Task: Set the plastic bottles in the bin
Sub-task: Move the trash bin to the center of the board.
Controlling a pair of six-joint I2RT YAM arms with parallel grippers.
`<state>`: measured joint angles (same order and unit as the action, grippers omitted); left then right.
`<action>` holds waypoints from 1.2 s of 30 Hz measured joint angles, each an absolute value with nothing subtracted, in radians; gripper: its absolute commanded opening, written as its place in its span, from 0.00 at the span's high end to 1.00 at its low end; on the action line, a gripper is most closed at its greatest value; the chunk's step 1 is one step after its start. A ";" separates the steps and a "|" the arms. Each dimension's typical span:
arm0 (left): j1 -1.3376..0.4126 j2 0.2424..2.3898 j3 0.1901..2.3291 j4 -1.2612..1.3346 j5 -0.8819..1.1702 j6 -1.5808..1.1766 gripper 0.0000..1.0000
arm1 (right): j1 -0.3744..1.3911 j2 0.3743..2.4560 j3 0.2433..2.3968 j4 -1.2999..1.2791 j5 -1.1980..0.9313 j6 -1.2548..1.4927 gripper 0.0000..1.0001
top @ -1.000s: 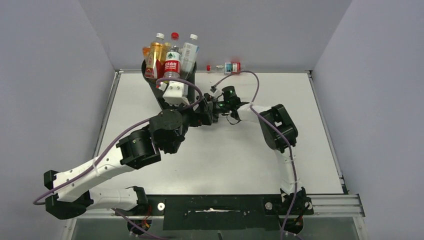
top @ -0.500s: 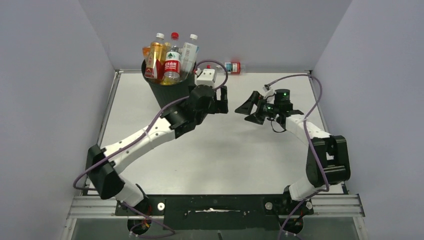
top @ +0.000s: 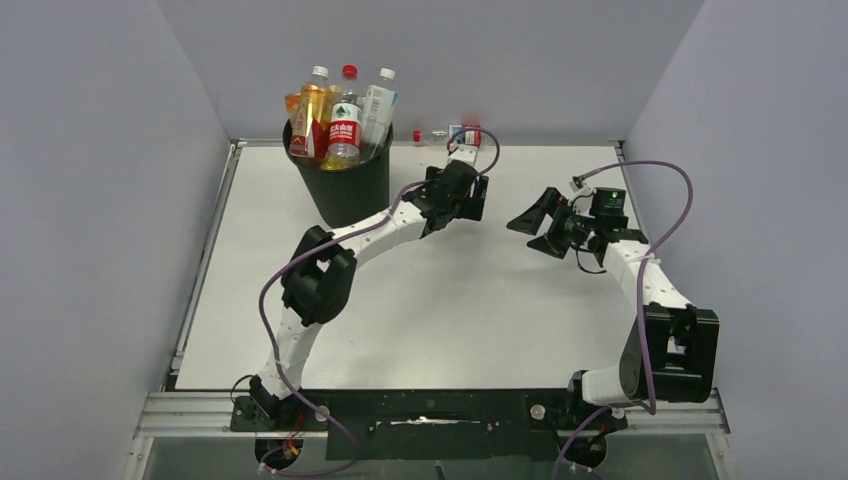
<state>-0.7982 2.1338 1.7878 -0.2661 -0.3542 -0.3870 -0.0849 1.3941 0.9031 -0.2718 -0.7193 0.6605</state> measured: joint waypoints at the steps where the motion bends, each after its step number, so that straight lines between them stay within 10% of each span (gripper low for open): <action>1: -0.789 2.171 1.808 -0.259 -0.363 -0.371 0.14 | -0.085 1.394 0.903 -0.276 -0.723 0.657 0.08; 36: -0.621 2.504 1.980 0.068 -0.738 0.061 0.13 | -0.093 1.377 0.843 -0.335 -0.802 0.572 0.09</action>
